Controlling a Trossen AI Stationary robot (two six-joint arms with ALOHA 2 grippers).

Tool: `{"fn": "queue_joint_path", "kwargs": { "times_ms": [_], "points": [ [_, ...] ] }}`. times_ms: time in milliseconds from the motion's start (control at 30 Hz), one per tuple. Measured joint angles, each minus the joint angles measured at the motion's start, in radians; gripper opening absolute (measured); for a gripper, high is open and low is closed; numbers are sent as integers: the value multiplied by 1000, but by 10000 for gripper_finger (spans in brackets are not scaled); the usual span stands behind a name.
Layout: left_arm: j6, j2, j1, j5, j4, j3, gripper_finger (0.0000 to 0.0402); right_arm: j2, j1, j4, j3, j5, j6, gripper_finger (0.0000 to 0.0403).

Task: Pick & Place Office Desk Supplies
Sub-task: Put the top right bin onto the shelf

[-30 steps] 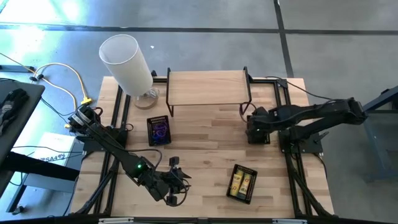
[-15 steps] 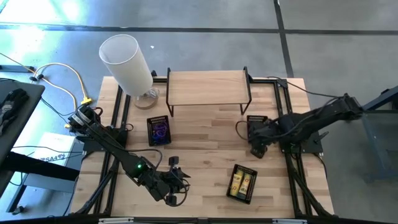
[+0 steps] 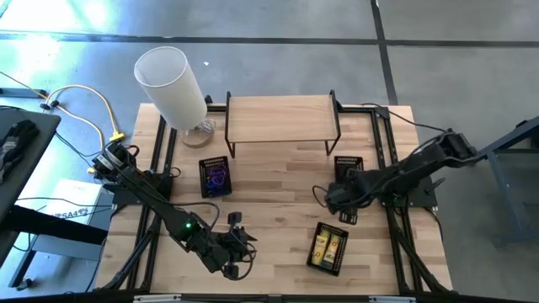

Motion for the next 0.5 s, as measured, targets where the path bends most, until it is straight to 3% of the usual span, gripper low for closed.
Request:
{"fn": "queue_joint_path", "kwargs": {
  "times_ms": [500],
  "points": [
    [-3, 0, 0, 0, 0, 0, 138, 227, -81, 14, 0, 42, -85, 234]
  ]
}}
